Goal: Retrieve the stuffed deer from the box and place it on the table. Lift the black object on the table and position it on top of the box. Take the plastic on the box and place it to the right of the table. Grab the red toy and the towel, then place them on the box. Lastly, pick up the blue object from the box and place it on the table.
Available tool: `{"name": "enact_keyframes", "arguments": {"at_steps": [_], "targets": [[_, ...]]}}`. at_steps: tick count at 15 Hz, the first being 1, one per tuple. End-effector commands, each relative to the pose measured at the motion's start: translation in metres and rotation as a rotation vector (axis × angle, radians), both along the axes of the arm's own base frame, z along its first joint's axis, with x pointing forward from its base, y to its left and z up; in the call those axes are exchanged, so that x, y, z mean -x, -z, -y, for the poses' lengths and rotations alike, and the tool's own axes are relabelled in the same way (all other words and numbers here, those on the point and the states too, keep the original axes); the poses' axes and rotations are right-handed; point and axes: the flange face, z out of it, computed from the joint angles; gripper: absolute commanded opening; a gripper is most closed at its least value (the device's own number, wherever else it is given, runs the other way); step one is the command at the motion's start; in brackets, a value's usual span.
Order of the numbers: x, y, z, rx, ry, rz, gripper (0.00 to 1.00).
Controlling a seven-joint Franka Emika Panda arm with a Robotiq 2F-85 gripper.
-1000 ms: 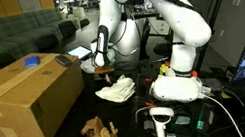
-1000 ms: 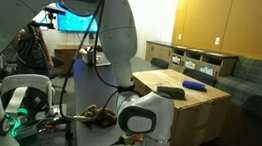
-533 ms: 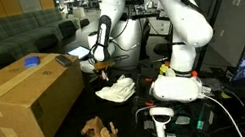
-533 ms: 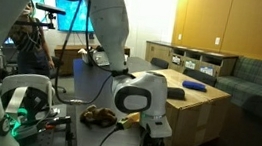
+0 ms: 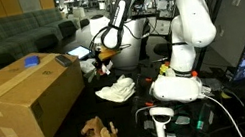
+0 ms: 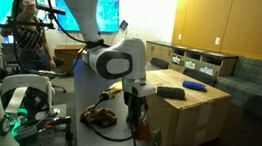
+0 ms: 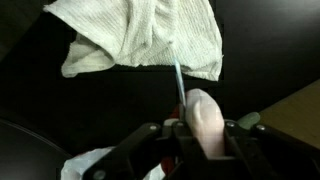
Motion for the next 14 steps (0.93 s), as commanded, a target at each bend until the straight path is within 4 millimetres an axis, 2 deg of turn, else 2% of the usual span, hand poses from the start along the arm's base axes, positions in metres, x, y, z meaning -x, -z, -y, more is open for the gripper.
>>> {"name": "enact_keyframes", "arguments": {"at_steps": [1,4,7,10,11,14], "targets": [[0.021,-0.056,-0.022,0.038,-0.009,0.028,0.13],[0.023,-0.102,-0.052,0.121,0.026,0.049,0.13],[0.023,-0.155,-0.103,0.186,0.056,0.074,0.13],[0.016,-0.202,-0.162,0.25,0.027,0.106,0.13],[0.007,-0.213,-0.185,0.272,0.006,0.114,0.13],[-0.01,-0.242,-0.23,0.313,-0.065,0.122,0.13]]}}
